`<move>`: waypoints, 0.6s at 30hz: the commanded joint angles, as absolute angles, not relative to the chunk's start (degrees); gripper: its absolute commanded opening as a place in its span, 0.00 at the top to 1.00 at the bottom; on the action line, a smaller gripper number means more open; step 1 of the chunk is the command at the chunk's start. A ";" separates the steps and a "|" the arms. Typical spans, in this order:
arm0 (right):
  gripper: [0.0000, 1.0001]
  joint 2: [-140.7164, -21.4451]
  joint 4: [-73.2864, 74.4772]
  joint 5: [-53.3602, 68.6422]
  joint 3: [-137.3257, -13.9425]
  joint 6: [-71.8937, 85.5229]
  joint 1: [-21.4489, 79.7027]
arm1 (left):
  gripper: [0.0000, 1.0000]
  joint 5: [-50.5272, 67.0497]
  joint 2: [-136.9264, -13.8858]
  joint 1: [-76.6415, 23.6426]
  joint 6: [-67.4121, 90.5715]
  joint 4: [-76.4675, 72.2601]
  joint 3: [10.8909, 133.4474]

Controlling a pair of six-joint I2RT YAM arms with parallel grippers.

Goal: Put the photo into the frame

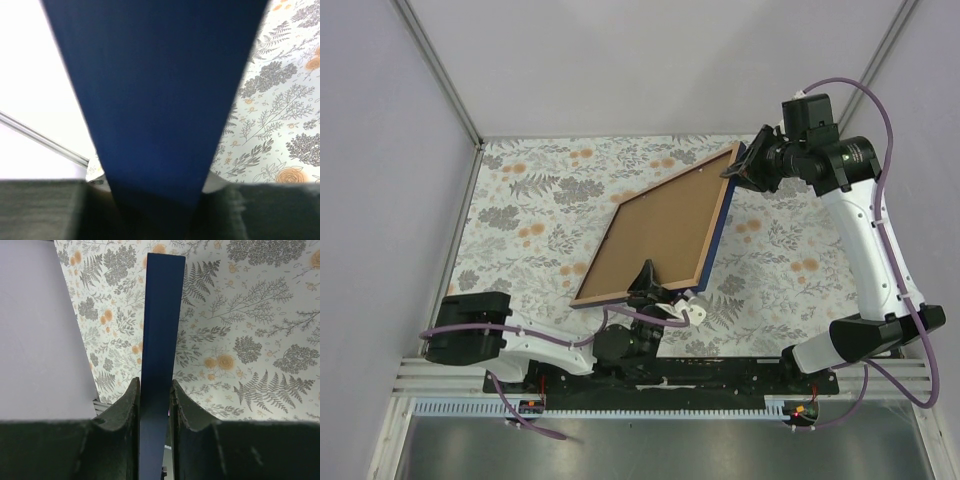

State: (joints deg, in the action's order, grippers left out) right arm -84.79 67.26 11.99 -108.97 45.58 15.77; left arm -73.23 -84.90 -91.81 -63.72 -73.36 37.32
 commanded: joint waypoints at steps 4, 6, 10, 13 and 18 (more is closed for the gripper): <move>0.76 -81.04 62.76 11.87 -113.20 43.86 15.56 | 0.98 -70.14 -80.42 -91.05 -60.56 -98.09 37.44; 0.56 -80.69 62.32 11.08 -113.99 42.72 15.47 | 0.98 -68.74 -79.72 -90.97 -60.91 -98.00 38.23; 0.29 -81.47 62.31 8.19 -120.30 38.68 15.38 | 0.98 -66.36 -78.49 -90.53 -60.04 -93.53 41.74; 0.18 -81.13 62.32 3.27 -124.35 35.78 14.86 | 0.98 -66.01 -76.12 -88.60 -51.37 -80.74 45.51; 0.06 -76.83 58.72 -8.41 -123.76 32.70 13.45 | 0.98 -59.18 -69.88 -78.95 -13.08 -34.37 57.89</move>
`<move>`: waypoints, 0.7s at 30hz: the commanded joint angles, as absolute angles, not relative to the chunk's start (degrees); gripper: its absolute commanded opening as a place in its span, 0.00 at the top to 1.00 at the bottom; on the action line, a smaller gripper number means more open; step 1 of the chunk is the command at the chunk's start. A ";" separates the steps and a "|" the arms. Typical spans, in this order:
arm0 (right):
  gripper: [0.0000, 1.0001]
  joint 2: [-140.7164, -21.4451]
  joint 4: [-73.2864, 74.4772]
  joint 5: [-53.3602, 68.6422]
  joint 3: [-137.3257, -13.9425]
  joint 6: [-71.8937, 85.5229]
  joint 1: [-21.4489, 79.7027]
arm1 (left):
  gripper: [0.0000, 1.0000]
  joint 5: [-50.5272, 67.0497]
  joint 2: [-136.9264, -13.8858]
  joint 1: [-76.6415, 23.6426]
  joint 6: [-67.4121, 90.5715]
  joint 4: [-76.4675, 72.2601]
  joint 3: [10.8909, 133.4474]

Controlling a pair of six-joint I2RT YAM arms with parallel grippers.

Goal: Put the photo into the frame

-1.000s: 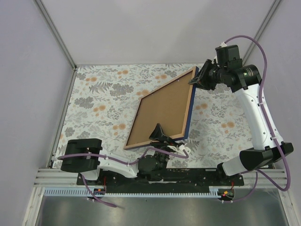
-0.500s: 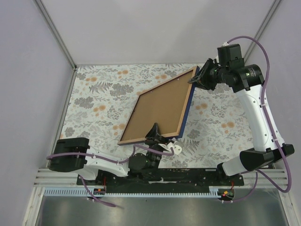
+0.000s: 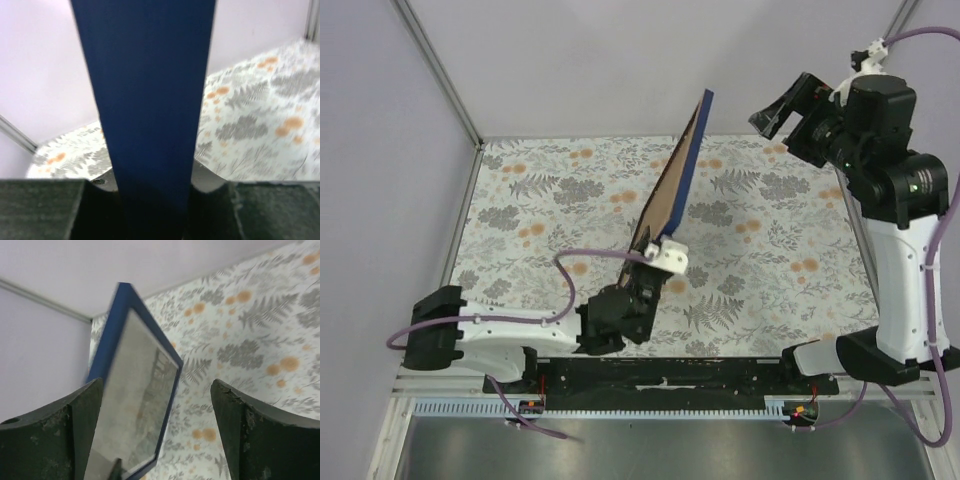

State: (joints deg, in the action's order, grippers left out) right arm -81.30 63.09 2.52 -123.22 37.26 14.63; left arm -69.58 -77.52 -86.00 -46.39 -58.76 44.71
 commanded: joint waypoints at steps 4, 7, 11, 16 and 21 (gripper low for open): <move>0.02 -74.62 55.63 -11.87 -119.89 31.03 10.73 | 0.98 -51.17 -72.06 -70.15 4.72 -9.27 73.27; 0.02 -75.32 55.28 -10.02 -117.52 30.24 8.97 | 0.98 -43.61 -74.70 -64.79 15.51 4.17 82.15; 0.02 -76.29 53.62 -7.39 -112.60 29.62 7.82 | 0.98 -27.38 -77.08 -53.82 29.24 15.01 89.37; 0.02 -76.38 50.81 -4.66 -105.74 28.92 6.33 | 0.98 -2.24 -78.92 -39.49 41.20 17.49 90.26; 0.03 -76.46 47.99 -2.38 -99.76 28.83 5.71 | 0.98 23.07 -83.05 -26.65 50.60 10.75 85.45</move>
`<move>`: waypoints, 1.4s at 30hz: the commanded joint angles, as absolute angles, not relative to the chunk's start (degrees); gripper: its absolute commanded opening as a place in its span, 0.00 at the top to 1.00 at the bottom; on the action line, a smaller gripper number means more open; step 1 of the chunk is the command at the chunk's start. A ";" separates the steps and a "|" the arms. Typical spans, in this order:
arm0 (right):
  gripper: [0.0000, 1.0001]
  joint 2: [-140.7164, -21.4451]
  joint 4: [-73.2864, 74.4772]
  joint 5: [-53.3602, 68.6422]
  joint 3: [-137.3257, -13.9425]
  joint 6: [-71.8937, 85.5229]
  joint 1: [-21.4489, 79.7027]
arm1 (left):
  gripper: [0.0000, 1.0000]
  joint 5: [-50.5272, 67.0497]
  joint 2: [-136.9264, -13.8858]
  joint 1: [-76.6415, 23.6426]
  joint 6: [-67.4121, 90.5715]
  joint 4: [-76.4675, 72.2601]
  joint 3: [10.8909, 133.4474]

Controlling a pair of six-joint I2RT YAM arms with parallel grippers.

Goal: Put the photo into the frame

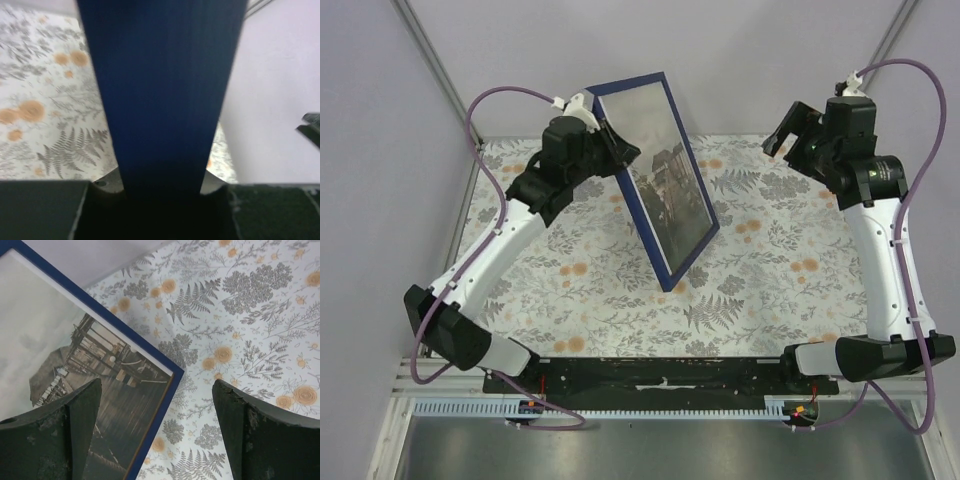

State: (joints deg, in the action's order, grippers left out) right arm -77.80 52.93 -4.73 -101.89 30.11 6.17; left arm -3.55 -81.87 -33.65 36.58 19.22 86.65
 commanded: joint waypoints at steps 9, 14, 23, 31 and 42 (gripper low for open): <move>0.03 -78.75 45.00 -0.18 -93.96 27.69 5.54 | 0.98 54.47 -96.14 -16.26 72.58 -25.54 71.81; 0.03 -78.84 41.93 1.74 -88.43 27.07 5.27 | 0.98 62.21 -104.31 -14.07 81.64 -43.56 69.17; 0.02 -80.42 30.08 9.66 -73.85 26.37 3.52 | 0.98 69.69 -121.98 -13.54 103.08 -78.47 71.45; 0.02 -82.18 22.68 11.42 -65.84 26.63 1.93 | 0.98 71.54 -124.98 -13.45 89.59 -64.64 69.79; 0.02 -85.69 16.44 13.01 -60.12 27.33 1.93 | 0.98 58.90 -122.78 -13.27 46.77 -10.56 75.32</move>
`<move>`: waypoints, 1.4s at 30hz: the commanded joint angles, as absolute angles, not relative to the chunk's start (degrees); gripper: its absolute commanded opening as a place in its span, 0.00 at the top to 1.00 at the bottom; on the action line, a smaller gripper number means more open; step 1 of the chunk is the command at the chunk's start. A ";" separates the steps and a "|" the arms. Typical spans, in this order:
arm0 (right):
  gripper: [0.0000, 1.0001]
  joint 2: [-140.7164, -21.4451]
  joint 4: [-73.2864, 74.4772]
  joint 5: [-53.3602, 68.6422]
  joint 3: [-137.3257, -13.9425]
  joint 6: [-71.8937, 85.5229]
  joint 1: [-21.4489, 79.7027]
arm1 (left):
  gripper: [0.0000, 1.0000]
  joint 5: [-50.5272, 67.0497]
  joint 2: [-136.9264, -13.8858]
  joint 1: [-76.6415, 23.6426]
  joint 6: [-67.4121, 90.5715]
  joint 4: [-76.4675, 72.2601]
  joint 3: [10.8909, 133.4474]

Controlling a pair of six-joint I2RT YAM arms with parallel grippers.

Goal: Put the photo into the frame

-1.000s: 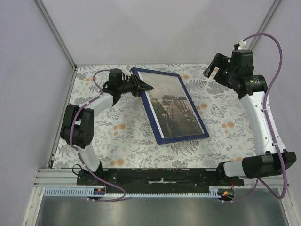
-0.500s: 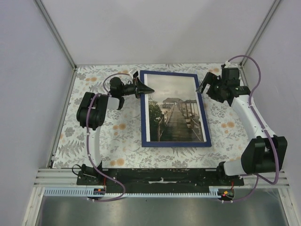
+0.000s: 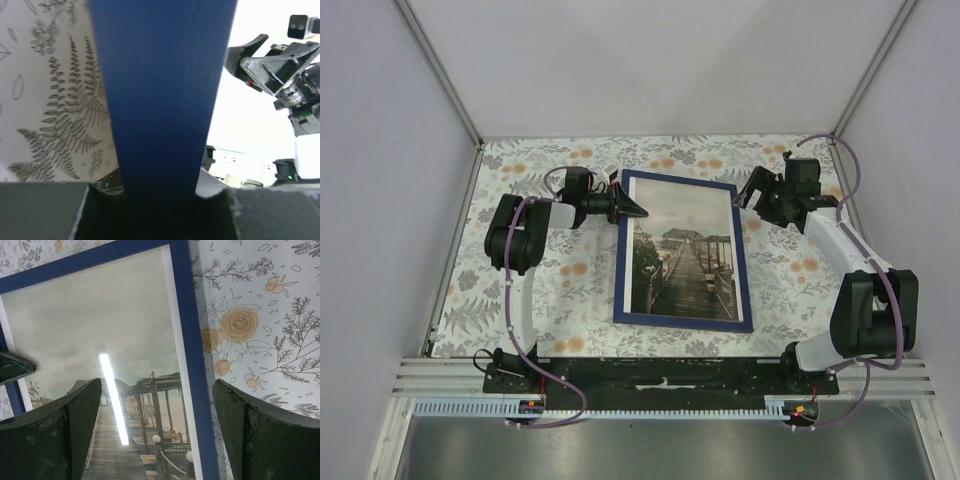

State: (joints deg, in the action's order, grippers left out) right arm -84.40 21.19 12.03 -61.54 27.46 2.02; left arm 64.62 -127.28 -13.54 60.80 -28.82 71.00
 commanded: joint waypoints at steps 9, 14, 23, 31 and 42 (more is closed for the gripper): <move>0.02 -88.59 10.91 16.96 -55.81 28.04 1.93 | 0.96 51.43 -123.31 -13.18 36.92 5.09 79.37; 0.02 -89.47 8.35 18.72 -54.23 28.48 1.93 | 0.68 48.34 -122.17 -13.10 35.68 6.15 78.22; 0.02 -91.14 5.89 20.13 -52.47 28.48 1.85 | 0.52 46.50 -121.64 -12.83 34.02 7.99 78.31; 0.02 -91.67 5.01 20.65 -51.94 27.95 1.93 | 0.47 42.55 -121.03 -12.13 30.68 12.91 79.80; 0.02 -92.37 5.10 20.65 -51.86 27.33 1.93 | 0.46 34.90 -120.06 -12.13 25.93 20.91 83.23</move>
